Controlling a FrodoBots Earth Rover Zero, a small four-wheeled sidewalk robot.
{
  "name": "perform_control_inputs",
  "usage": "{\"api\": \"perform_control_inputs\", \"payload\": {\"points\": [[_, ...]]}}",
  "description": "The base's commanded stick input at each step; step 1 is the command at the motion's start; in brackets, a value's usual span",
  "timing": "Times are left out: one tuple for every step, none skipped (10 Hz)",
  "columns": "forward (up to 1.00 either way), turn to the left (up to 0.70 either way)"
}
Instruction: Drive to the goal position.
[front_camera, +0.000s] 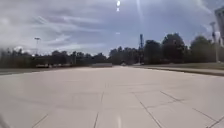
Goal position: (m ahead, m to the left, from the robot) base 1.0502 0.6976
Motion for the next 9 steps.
{"api": "perform_control_inputs", "payload": {"points": [[0.50, 0.00], [0.50, 0.00], [0.50, 0.00], [0.50, 0.00], [0.50, 0.00], [0.50, 0.00], [0.50, 0.00], [0.50, 0.00], [0.50, 0.00]]}}
